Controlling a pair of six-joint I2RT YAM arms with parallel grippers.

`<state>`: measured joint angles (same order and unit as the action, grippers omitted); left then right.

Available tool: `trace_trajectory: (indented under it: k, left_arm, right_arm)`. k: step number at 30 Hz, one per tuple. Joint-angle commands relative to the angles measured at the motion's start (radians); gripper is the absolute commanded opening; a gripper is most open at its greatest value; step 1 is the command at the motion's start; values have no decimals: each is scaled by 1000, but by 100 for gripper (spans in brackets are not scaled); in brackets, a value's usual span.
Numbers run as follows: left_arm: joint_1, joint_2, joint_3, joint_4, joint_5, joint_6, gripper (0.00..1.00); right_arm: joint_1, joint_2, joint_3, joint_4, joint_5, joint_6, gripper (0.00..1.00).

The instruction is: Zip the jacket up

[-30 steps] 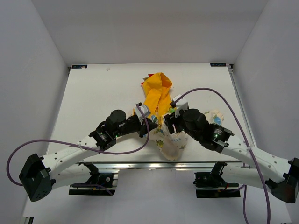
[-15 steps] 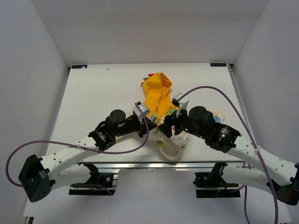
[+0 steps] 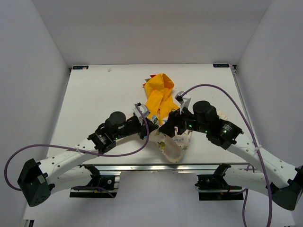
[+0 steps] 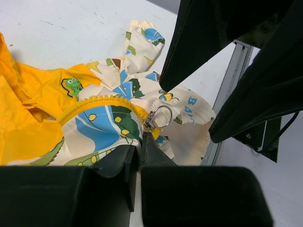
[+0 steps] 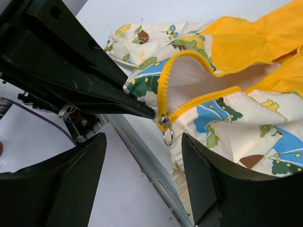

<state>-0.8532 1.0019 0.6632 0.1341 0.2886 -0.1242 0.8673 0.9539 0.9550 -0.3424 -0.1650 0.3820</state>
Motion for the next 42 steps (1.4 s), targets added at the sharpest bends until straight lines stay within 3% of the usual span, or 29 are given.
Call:
trace_trajectory:
  k: [1,10,24,28,32,42]
  left_arm:
    - [-4,-39,32,21,-8,-3,0]
    - [-6,-28,38,18,-11,-5,0]
    - [-4,-43,32,15,-12,-12,0]
    - [-4,-40,33,21,-14,-14,0]
    - [-4,-39,35,21,-12,-15,0]
    - [-4,-49,36,12,-11,-20,0]
  right_arm:
    - [-14,12,1,28,-67,17,70]
    - [-24,40,-22,65,-139,23,60]
    - [-50,42,-51,75,-108,40,59]
    - [-51,51,-55,91,-120,47,54]
    - [-51,60,-67,118,-139,55,40]
    - [-51,89,-62,102,-68,66,40]
